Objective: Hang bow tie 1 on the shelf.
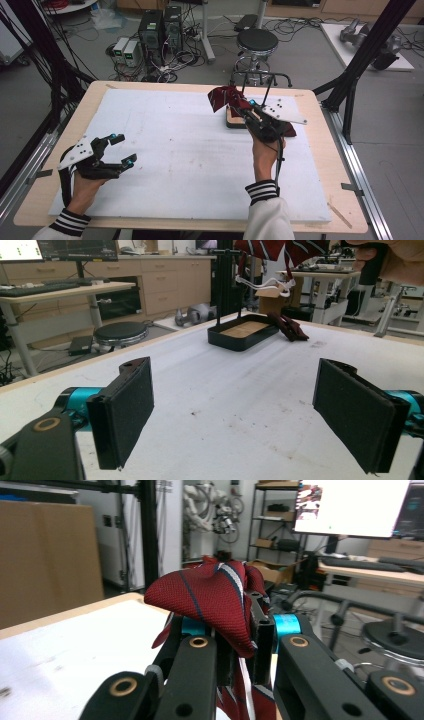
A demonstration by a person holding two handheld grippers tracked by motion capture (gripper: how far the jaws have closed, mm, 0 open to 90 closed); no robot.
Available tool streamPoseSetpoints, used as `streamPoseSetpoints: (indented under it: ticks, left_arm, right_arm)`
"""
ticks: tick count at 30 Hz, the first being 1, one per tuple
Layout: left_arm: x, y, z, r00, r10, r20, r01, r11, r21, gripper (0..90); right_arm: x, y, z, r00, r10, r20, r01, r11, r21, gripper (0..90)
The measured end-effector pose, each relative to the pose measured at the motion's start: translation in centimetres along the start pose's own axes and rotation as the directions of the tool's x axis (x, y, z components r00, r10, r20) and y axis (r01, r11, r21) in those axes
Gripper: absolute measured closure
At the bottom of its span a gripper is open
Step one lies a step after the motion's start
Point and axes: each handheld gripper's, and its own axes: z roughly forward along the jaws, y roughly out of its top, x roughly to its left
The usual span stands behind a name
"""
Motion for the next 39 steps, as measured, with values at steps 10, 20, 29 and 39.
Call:
streamPoseSetpoints:
  ticks: [10,20,29,39]
  left_arm:
    - [0.1,-0.1,-0.4,0.9999,0.005,-0.009,-0.005,0.9999,-0.011,17.0]
    - [0.2,-0.3,-0.6,0.9998,0.011,-0.019,-0.012,0.9999,-0.012,17.0]
    - [0.5,-0.6,-0.7,0.9997,0.008,-0.023,-0.008,0.9999,-0.008,17.0]
    - [0.8,-0.7,-1.0,0.9997,0.004,-0.026,-0.004,1.0,-0.006,17.0]
  right_arm:
    - [-0.4,1.6,0.0,0.9959,0.001,0.091,0.003,0.999,-0.049,85.0]
    - [-1.1,1.9,0.7,0.9869,0.013,0.161,0.0,0.996,-0.085,85.0]
    - [-2.2,1.8,2.2,0.9796,0.021,0.2,-0.008,0.998,-0.07,85.0]
    - [-2.9,2.2,4.5,0.9823,0.036,0.184,-0.024,0.998,-0.066,84.9]
